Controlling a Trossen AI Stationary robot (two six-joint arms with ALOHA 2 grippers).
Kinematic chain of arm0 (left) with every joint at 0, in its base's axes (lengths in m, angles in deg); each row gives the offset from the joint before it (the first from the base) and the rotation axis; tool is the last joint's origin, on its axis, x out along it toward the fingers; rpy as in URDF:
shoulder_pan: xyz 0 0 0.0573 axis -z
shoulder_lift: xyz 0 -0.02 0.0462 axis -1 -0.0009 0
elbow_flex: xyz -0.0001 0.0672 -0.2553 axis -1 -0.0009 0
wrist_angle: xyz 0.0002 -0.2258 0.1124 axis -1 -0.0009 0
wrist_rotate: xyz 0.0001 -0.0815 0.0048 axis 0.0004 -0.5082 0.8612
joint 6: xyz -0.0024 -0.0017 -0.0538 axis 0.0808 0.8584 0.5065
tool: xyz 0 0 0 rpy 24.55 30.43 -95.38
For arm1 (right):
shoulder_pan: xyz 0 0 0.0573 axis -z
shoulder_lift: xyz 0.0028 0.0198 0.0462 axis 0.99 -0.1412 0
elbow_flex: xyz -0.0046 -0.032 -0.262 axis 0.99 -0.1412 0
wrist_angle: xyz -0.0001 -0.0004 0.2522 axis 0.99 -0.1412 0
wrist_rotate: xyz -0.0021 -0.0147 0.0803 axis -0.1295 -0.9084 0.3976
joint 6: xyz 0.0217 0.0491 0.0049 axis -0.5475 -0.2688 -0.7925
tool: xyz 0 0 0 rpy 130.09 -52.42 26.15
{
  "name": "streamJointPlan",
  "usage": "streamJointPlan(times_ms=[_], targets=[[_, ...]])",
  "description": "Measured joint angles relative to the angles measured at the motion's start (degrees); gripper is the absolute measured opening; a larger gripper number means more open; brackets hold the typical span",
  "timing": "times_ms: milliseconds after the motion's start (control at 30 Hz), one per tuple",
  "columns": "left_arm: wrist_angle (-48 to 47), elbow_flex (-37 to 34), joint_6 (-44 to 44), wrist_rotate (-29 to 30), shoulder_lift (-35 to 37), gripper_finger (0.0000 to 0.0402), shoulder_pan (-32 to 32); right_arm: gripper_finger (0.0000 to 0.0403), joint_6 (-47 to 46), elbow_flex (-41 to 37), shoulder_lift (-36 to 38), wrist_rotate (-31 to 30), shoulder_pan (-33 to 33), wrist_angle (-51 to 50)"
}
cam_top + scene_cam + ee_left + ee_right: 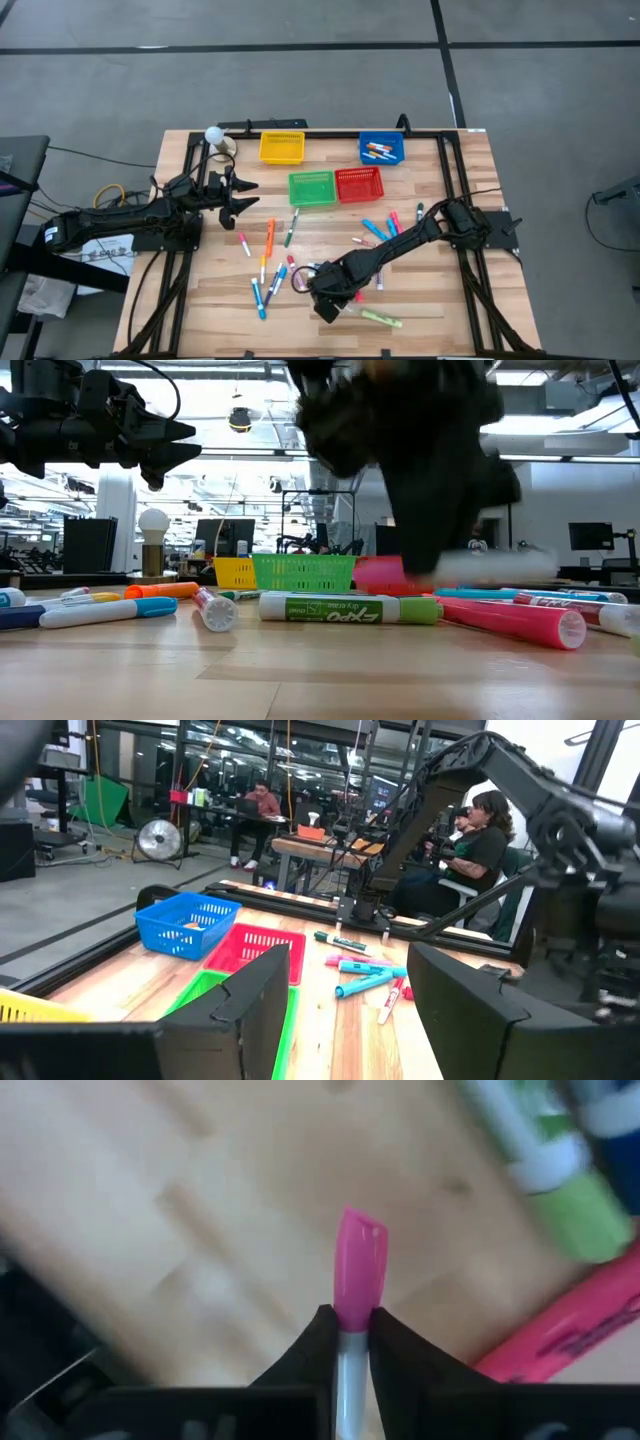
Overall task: Pick & Place Markers
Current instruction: Put the right small pink highlighter pen into the blue bin
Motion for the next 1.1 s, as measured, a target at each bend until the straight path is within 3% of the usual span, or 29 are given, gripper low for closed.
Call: streamJointPlan(times_ms=[133, 367, 600, 1100], targets=[[0.0, 0.0, 0.0, 0.0, 0.0, 0.0204, 0.0, 0.0025, 5.7, 5.9, 0.3, 3.4, 0.8, -6.6], [0.0, 0.0, 0.0, 0.0, 0.0, 0.0204, 0.0, 0.0036, 14.5, 18.1, 0.5, 3.2, 4.2, -24.0], [0.4, 0.0, 0.0, 0.0, 0.0, 0.0204, 0.0, 0.0032, 23.3, 26.7, 0.5, -2.8, 10.0, -41.3], [1.2, 0.0, 0.0, 0.0, 0.0, 0.0204, 0.0, 0.0036, 41.5, 27.2, 4.6, -9.6, 31.0, -41.6]])
